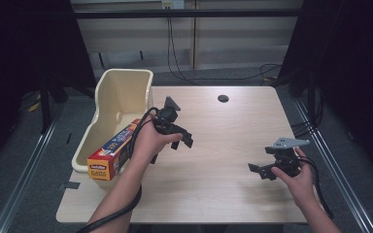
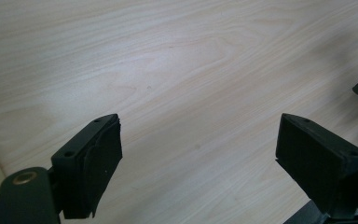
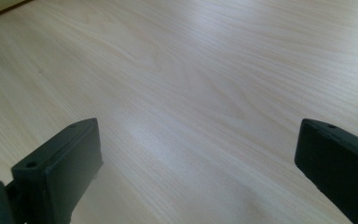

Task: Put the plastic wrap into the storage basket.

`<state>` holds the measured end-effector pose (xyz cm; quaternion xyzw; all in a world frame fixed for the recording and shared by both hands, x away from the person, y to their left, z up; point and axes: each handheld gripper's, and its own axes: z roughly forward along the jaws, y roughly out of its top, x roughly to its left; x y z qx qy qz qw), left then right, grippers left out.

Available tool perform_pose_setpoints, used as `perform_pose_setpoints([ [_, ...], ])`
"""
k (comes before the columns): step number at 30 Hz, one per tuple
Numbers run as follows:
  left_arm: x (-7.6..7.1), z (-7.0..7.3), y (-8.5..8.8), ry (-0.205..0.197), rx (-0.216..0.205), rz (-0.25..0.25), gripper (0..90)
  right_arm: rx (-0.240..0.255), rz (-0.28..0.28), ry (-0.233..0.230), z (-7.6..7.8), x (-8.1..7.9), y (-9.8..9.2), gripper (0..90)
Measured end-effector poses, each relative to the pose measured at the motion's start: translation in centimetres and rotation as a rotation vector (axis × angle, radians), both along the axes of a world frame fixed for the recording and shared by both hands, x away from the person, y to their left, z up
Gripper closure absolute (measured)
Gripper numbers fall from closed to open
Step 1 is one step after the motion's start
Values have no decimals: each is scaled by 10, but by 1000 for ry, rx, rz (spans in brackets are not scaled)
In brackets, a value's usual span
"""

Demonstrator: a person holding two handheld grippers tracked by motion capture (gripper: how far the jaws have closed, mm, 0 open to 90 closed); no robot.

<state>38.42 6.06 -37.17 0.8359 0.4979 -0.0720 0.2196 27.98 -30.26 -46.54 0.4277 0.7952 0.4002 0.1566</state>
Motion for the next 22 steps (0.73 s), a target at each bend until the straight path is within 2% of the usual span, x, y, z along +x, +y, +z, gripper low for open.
perform_pose_setpoints([
  [12, -8, -23, -1, -4, -34, -18, 144, -2, -4, 0, -1, 0, 0, 2],
  [17, -13, -30, 0, -49, -34, -35, 145, -1, -7, 1, -1, 0, 0, 2],
  [18, -14, -32, 0, -48, -46, -24, 144, -3, -7, 3, -1, 0, 0, 2],
  [20, -16, -35, 0, -41, -57, -34, 146, -6, -7, 1, -2, 0, 1, 2],
  [22, -18, -38, 1, -57, -57, -49, 146, -13, -6, 4, -2, 0, 1, 2],
])
